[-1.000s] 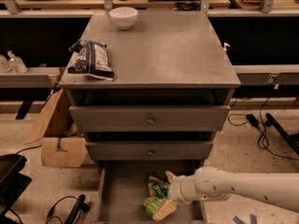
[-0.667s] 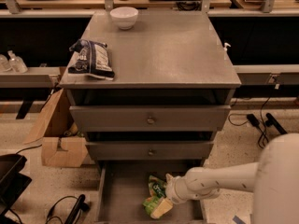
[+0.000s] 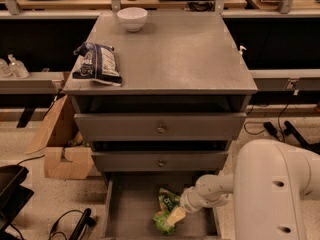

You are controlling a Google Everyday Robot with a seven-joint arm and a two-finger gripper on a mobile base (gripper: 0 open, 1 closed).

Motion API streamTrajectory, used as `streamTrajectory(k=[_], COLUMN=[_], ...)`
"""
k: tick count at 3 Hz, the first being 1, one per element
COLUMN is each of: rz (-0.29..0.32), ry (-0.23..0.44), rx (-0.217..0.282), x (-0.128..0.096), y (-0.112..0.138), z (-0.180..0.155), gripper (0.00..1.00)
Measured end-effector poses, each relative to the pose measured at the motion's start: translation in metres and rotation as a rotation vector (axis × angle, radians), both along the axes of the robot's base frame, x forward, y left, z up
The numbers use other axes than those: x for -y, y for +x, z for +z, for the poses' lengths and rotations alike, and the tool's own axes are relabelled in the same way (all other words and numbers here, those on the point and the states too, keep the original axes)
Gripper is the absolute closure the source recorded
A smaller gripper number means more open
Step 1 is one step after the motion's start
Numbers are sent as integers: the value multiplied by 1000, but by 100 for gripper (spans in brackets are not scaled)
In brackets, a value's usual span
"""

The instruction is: Pick green rice chip bag from bottom drawer and place on counter

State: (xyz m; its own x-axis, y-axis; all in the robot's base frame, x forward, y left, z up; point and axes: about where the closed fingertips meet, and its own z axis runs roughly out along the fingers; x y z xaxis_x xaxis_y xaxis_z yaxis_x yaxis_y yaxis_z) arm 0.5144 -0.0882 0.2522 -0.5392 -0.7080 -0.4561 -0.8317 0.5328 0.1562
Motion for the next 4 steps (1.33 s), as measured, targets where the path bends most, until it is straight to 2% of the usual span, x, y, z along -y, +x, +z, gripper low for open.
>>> streamTrajectory(k=[1, 2, 3, 4], rz=[-54, -64, -53, -41], ry=[37, 79, 94, 102], rx=[-41, -79, -103, -133], x=[-3, -17, -28, -37], y=[5, 3, 1, -1], z=[-30, -57, -79, -96], gripper=[0, 0, 0, 14])
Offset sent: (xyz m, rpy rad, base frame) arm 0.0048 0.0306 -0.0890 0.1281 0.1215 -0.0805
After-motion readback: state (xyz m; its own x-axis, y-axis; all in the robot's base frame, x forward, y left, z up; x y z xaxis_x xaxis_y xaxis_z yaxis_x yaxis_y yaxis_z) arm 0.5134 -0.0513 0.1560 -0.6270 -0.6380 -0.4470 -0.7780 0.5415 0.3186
